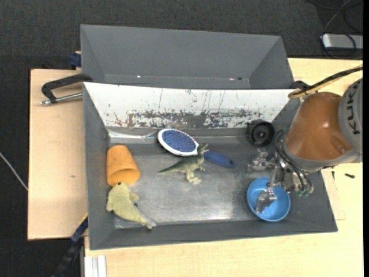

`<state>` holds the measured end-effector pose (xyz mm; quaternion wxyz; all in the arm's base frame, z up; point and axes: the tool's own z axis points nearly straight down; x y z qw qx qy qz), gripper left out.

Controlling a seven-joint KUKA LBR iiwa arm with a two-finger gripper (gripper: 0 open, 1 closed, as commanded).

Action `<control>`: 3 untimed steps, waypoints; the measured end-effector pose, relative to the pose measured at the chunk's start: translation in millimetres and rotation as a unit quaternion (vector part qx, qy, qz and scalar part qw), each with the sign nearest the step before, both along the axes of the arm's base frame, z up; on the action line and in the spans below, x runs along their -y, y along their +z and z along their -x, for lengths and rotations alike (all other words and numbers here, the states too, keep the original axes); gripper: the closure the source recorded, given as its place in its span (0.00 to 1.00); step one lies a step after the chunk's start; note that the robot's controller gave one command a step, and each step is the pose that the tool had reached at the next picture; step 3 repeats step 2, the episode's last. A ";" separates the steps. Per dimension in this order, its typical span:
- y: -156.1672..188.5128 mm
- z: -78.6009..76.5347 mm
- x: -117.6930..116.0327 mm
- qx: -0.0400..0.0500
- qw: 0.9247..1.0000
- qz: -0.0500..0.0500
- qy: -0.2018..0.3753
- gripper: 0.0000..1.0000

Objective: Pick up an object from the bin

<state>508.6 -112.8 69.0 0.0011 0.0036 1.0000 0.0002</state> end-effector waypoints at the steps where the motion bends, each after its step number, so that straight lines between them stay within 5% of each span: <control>1: 5.5 -4.0 1.7 0.006 1.000 0.002 0.001 1.00; 2: 138.5 -3.2 30.1 0.006 1.000 0.002 -0.008 1.00; 3: 138.5 -3.2 30.1 0.006 1.000 0.002 -0.008 1.00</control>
Offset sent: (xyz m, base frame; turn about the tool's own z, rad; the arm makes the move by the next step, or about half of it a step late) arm 0.0000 0.0000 0.0000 0.0000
